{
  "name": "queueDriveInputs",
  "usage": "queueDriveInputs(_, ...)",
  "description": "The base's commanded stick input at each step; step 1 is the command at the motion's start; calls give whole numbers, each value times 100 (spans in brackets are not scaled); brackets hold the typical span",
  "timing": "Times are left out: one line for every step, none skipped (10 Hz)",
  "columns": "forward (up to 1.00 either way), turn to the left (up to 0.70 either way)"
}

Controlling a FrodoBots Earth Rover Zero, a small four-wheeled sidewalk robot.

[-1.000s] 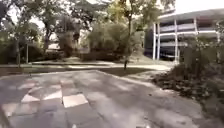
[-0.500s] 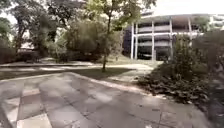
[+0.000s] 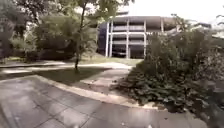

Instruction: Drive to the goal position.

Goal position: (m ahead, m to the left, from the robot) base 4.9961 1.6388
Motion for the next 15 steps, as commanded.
queueDriveInputs(100, 40)
queueDriveInputs(100, 40)
queueDriveInputs(100, 40)
queueDriveInputs(100, 40)
queueDriveInputs(100, 30)
queueDriveInputs(100, 0)
queueDriveInputs(100, -2)
queueDriveInputs(100, -36)
queueDriveInputs(100, -40)
queueDriveInputs(100, -40)
queueDriveInputs(100, -40)
queueDriveInputs(100, -40)
queueDriveInputs(100, -40)
queueDriveInputs(100, -40)
queueDriveInputs(100, -40)
